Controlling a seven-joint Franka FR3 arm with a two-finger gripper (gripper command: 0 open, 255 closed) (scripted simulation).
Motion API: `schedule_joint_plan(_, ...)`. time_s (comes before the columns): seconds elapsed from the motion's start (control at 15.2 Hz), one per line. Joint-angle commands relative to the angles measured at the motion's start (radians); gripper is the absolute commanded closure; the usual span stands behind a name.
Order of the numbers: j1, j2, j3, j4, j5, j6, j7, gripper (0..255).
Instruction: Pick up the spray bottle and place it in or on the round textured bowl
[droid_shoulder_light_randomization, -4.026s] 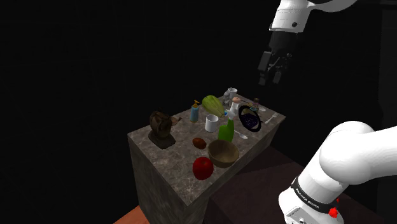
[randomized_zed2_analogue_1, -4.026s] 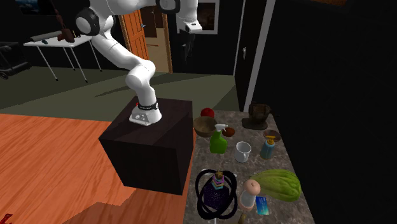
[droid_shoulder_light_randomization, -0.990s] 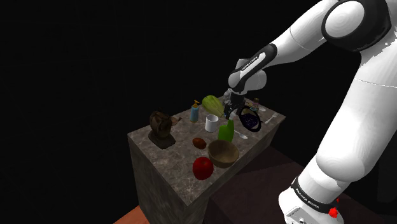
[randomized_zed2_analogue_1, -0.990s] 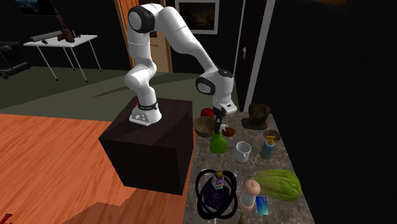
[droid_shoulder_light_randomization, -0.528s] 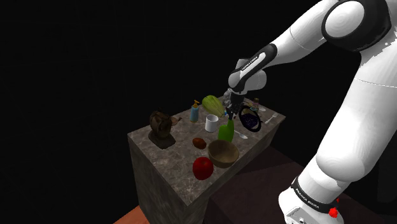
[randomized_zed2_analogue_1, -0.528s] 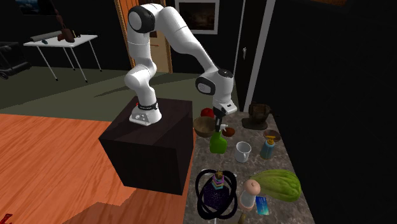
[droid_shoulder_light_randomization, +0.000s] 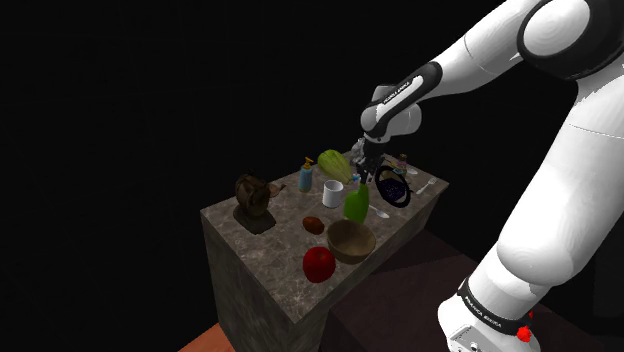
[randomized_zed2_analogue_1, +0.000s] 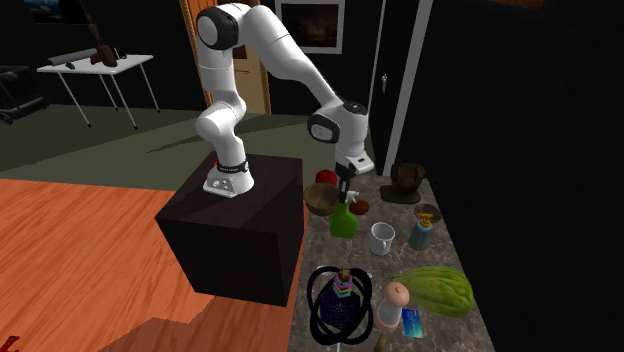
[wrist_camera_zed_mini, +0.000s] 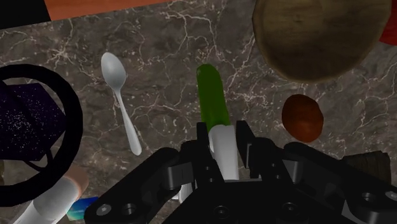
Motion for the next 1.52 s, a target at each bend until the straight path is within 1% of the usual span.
schedule_joint_plan(0.0,0.001,-0.022,-0.002,0.003,-0.008,-0.025,0.005,255)
schedule_joint_plan(0.73,0.003,-0.125,-0.003,0.051,-0.04,-0.173,0.027,255)
schedule_joint_plan(1.45,0.003,-0.202,0.001,0.125,-0.058,-0.322,0.041,255)
